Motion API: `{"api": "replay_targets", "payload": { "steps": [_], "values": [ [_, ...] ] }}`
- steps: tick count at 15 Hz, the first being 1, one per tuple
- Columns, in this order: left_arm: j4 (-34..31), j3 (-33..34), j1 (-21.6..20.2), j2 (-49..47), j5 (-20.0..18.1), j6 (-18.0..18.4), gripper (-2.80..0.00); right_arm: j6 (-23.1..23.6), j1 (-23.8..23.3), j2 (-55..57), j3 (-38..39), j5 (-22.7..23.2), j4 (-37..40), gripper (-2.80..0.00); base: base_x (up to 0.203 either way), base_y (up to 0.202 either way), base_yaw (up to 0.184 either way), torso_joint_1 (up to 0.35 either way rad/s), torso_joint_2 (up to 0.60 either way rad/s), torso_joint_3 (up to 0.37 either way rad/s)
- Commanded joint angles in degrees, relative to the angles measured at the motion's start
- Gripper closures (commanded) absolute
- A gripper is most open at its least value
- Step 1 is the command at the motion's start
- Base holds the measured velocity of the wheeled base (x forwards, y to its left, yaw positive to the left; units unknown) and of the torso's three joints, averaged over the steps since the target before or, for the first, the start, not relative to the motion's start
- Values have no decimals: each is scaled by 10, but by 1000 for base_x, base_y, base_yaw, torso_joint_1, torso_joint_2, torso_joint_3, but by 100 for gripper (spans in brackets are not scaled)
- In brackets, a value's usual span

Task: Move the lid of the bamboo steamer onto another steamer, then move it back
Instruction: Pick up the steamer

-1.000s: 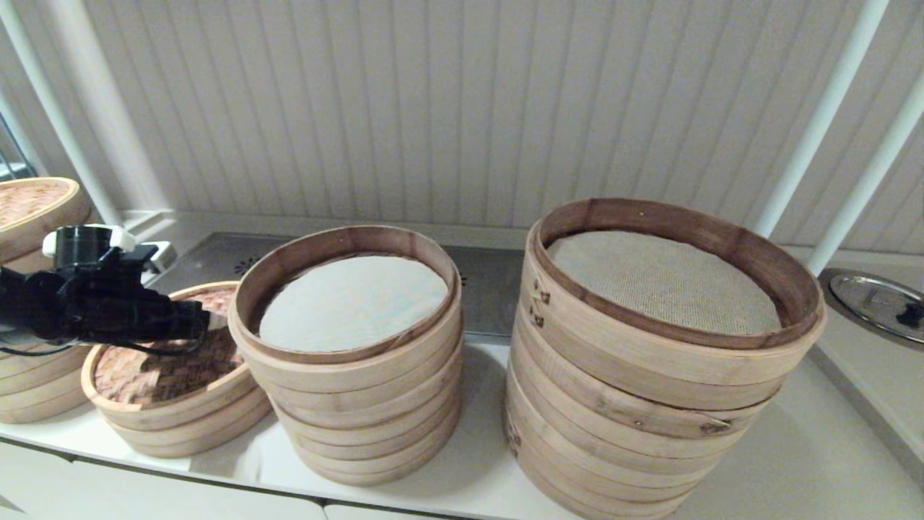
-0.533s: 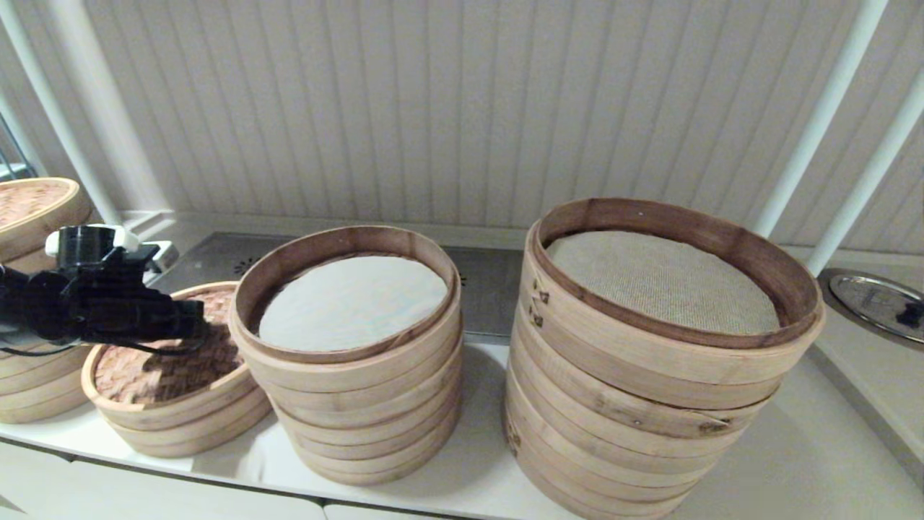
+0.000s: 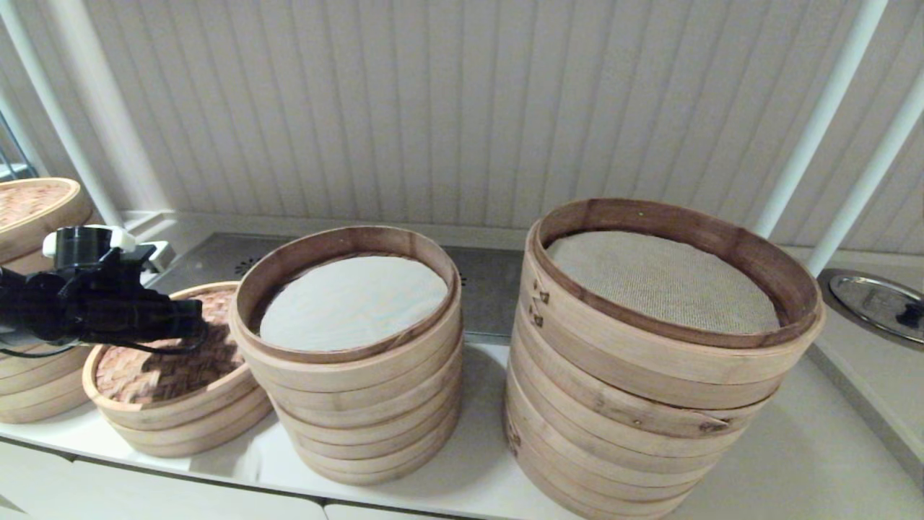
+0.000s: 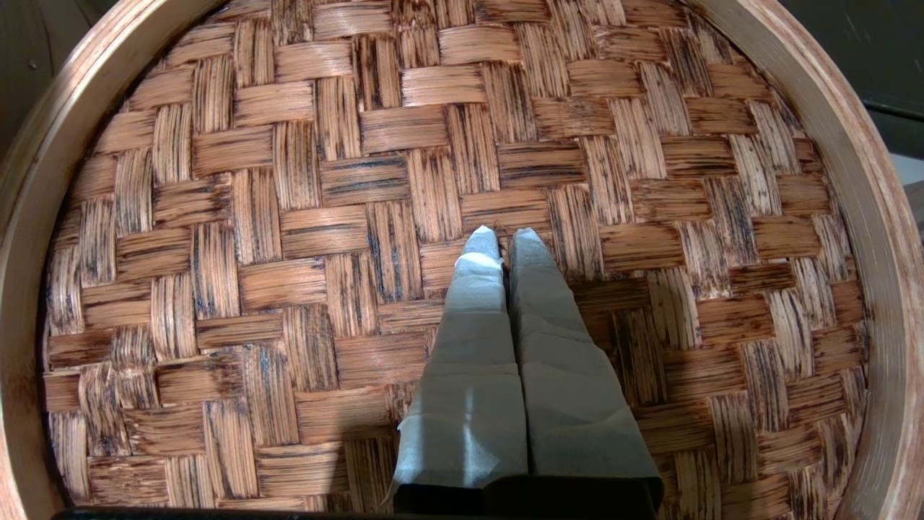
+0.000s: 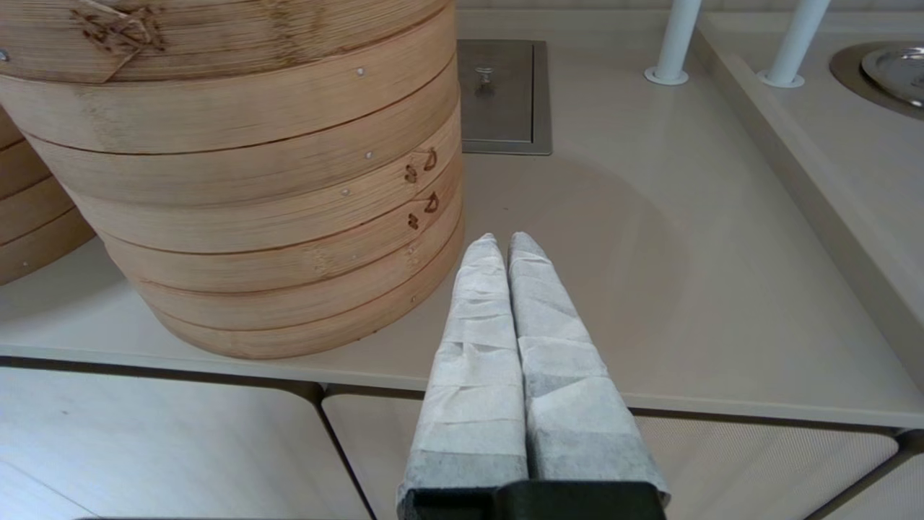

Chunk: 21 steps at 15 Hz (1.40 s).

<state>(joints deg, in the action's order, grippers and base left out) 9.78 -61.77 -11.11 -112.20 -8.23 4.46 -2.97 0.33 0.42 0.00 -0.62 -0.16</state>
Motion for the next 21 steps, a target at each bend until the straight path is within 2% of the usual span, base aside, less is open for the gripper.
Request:
{"api": "replay_targets", "payload": {
  "steps": [1,10,15,16,21],
  "values": [
    [1,-2,-1,4,0,-4,0,0,0,0,1,0,0,0,0,0,0,0,0,0],
    [9,-3,0,24,0,-9,0,0,0,1,1,0,0,0,0,0,0,0,0,0],
    [18,26,-1,25,0,-9,0,0,0,0,1,0,0,0,0,0,0,0,0,0],
    [26,29,0,25,0,-9,-280,0,0,0,1,0,0,0,0,0,0,0,0,0],
    [31,42,-1,29,0,-9,-280,0,0,1,1,0,0,0,0,0,0,0,0,0]
  ]
}}
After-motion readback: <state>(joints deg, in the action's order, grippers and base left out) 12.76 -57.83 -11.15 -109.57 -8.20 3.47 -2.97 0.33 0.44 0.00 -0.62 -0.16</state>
